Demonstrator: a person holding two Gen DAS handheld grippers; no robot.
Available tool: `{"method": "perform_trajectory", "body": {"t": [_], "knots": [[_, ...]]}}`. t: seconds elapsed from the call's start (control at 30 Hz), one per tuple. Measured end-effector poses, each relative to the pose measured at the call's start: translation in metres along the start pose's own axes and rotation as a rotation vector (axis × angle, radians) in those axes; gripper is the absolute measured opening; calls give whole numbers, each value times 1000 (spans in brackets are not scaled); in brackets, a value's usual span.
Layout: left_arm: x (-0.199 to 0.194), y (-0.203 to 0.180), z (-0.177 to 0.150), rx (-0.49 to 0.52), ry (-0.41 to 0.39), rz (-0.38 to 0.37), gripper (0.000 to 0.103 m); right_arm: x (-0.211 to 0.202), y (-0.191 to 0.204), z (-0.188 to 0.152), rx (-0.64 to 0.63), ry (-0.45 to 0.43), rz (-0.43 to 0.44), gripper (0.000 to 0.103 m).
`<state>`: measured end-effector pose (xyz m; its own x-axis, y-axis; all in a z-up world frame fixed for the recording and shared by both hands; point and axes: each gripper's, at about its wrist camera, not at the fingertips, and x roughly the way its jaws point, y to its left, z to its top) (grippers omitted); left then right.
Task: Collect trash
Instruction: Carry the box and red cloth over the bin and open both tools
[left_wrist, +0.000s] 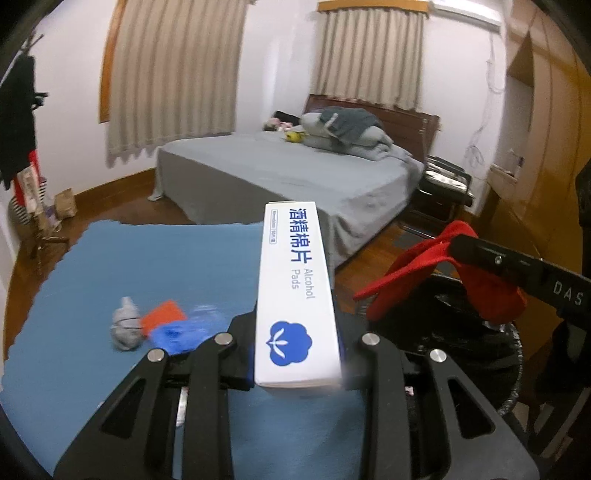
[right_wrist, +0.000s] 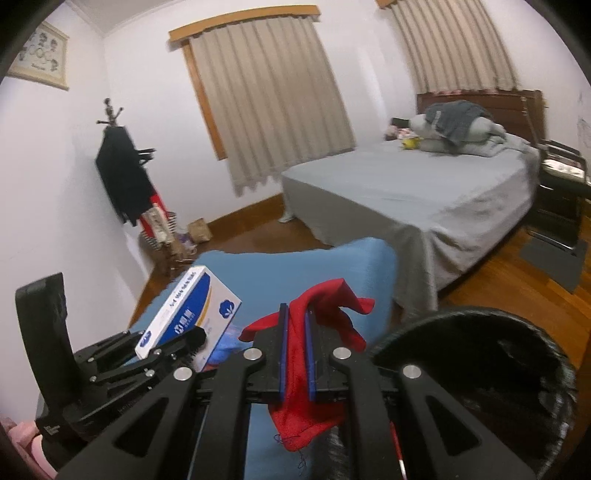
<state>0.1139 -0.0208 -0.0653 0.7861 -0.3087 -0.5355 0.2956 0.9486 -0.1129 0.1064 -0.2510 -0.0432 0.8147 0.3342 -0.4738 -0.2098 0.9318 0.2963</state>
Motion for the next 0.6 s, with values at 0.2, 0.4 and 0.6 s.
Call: {"method": "perform_trajectory", "body": {"t": [0.2, 0.4, 0.6], "knots": [[20, -44, -3, 56, 8, -78, 29, -16, -41, -12, 36, 16, -98, 8], [40, -85, -10, 106, 24, -161, 29, -30, -70, -26, 40, 37, -196, 8], [64, -113, -16, 127, 56, -227, 29, -39, -98, -38, 99, 49, -259, 12]]}}
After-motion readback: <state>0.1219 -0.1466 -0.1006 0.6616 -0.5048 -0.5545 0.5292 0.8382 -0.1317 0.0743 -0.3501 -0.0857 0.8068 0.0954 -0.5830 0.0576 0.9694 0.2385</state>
